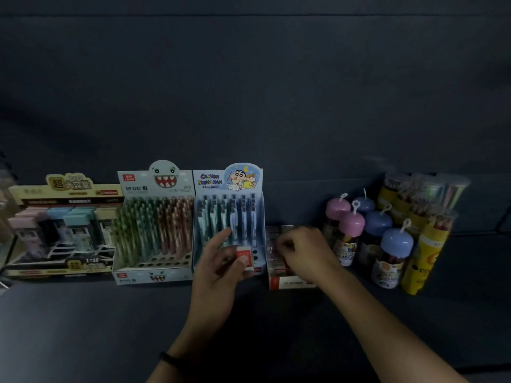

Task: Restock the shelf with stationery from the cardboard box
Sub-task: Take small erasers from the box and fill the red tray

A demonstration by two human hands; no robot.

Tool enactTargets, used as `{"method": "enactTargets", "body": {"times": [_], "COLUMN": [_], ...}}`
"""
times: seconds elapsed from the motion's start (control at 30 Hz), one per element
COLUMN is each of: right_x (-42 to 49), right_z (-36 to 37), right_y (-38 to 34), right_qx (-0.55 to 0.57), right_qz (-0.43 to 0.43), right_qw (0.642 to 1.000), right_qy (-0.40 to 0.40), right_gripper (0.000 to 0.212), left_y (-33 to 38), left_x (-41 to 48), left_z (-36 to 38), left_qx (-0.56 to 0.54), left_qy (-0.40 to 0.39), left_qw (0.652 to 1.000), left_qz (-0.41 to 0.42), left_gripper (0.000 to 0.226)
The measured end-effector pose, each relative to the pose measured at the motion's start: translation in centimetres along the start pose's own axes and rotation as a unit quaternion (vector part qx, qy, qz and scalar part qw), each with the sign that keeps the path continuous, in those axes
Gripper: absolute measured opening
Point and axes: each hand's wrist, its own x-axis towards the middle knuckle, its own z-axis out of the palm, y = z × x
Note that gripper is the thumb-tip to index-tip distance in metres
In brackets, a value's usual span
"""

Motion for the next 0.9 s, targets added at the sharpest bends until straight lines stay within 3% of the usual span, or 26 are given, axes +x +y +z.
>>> {"method": "enactTargets", "body": {"times": [0.13, 0.27, 0.4, 0.53, 0.9], "right_x": [-3.1, -5.5, -5.7, -5.5, -4.7], "right_z": [-1.4, -1.1, -0.3, -0.5, -0.2], "right_y": [-1.6, -3.2, -3.5, -3.8, -2.6], "right_qx": [0.197, 0.286, 0.286, 0.274, 0.161], "right_qz": [0.013, 0.012, -0.026, -0.099, -0.226], "right_qw": [0.978, 0.957, 0.957, 0.955, 0.957], "right_qy": [0.069, 0.043, 0.034, 0.057, 0.08], "right_gripper": [0.013, 0.021, 0.043, 0.034, 0.045], "left_y": [-0.2, -0.2, -0.1, 0.3, 1.0], "left_x": [0.4, 0.5, 0.4, 0.2, -0.4], "left_z": [0.1, 0.4, 0.4, 0.6, 0.9], "left_qx": [-0.095, -0.142, -0.183, -0.203, -0.177], "left_qy": [0.031, 0.029, 0.007, -0.038, -0.087], "left_qw": [0.994, 0.986, 0.975, 0.968, 0.968], "left_qz": [-0.046, -0.081, -0.127, -0.14, -0.155], "left_gripper": [0.036, 0.028, 0.029, 0.027, 0.023]}}
